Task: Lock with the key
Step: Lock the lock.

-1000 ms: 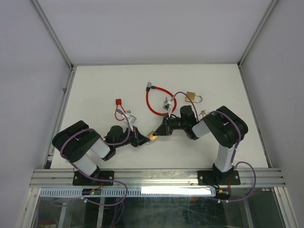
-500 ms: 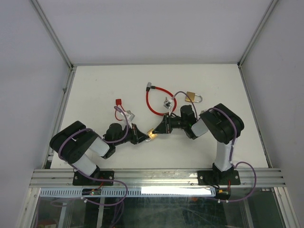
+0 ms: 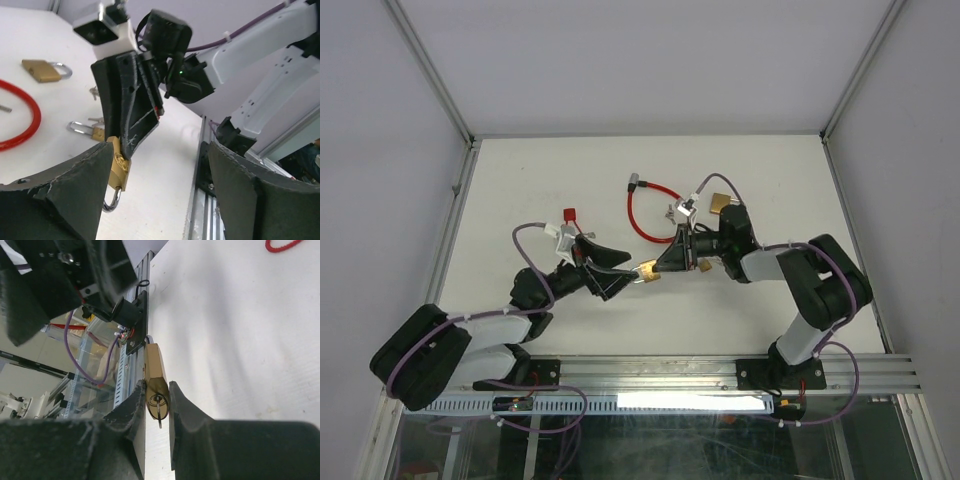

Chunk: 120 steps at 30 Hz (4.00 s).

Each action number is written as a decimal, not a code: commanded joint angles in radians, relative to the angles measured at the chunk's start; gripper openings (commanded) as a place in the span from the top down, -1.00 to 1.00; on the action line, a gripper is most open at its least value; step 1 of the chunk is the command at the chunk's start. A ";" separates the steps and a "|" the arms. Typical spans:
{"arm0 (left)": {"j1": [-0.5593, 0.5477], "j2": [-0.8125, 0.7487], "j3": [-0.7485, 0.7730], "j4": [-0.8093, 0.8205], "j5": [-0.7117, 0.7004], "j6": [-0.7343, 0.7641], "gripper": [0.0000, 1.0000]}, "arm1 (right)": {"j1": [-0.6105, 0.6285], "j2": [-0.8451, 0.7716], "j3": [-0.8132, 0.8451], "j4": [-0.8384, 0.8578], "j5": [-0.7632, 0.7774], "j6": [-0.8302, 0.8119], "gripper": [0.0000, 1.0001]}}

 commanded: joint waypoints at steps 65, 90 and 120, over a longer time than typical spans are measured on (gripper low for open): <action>-0.072 0.159 -0.012 0.305 -0.150 -0.211 -0.71 | -0.063 -0.243 0.128 -0.497 -0.175 -0.299 1.00; -0.069 0.244 0.032 0.319 -0.104 -0.238 -0.70 | -0.066 -0.238 0.127 -0.493 -0.176 -0.296 1.00; -0.094 0.353 0.192 0.154 0.076 -0.231 0.57 | -0.082 -0.233 0.122 -0.477 -0.170 -0.277 1.00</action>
